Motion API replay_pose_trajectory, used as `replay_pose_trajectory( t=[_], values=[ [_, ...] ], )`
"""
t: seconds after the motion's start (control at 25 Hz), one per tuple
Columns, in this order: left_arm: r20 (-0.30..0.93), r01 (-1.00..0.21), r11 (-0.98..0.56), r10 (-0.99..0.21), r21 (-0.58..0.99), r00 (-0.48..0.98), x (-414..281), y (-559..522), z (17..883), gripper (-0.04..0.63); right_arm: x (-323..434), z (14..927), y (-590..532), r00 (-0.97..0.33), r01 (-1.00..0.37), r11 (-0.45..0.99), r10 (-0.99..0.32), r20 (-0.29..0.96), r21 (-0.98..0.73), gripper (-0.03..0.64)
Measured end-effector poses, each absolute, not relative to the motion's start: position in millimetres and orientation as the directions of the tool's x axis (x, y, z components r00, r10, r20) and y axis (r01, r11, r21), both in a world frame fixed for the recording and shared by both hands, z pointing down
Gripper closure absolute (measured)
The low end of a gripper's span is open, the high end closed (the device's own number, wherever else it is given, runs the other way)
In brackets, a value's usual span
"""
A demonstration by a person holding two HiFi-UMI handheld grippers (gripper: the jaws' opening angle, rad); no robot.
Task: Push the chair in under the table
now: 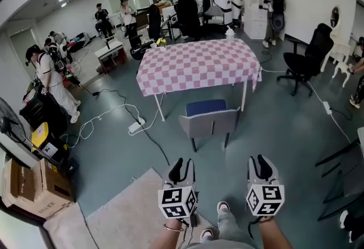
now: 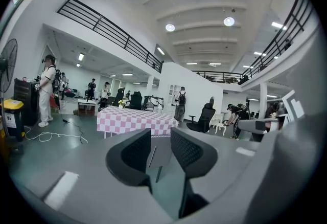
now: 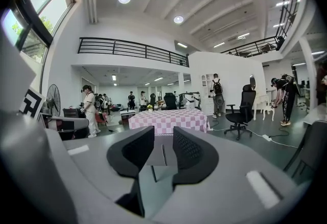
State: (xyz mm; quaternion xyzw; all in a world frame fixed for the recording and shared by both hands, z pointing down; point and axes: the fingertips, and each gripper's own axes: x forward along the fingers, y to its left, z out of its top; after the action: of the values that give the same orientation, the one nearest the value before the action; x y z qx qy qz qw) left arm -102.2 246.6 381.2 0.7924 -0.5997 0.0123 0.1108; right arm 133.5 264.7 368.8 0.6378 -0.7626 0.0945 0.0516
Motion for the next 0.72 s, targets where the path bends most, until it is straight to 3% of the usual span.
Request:
replay_pose_trajectory(
  t=[0.72],
  values=[
    [0.187, -0.977, -0.156, -0.965, 0.144, 0.182, -49, 102, 385, 0.474, 191, 382, 96, -0.297, -0.953, 0.275, -0.929, 0.222, -0.125, 0.517]
  ],
)
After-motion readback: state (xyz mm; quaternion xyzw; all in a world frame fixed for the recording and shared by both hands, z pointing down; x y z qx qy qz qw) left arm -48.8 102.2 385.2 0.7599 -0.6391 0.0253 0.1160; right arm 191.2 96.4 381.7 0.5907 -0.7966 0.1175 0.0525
